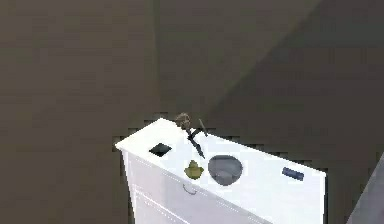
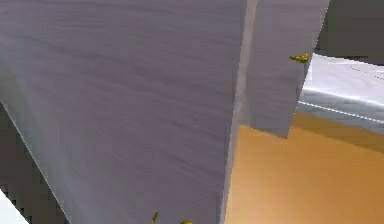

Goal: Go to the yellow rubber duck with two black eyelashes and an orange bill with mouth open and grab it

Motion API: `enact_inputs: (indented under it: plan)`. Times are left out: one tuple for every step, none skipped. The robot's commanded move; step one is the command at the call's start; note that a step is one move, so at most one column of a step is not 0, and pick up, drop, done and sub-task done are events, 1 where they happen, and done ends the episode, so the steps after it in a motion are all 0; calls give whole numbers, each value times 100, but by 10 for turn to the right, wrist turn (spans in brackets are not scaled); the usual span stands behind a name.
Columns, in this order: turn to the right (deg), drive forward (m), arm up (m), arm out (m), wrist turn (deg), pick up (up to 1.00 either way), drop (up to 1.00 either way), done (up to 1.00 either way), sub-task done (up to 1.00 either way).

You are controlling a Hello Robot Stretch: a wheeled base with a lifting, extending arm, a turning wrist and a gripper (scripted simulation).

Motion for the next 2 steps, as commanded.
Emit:
enact_inputs:
  plan:
    - [0,20,0,0,0,0,0,0,0]
    - [-450,0,0,0,0,0,0,0,0]
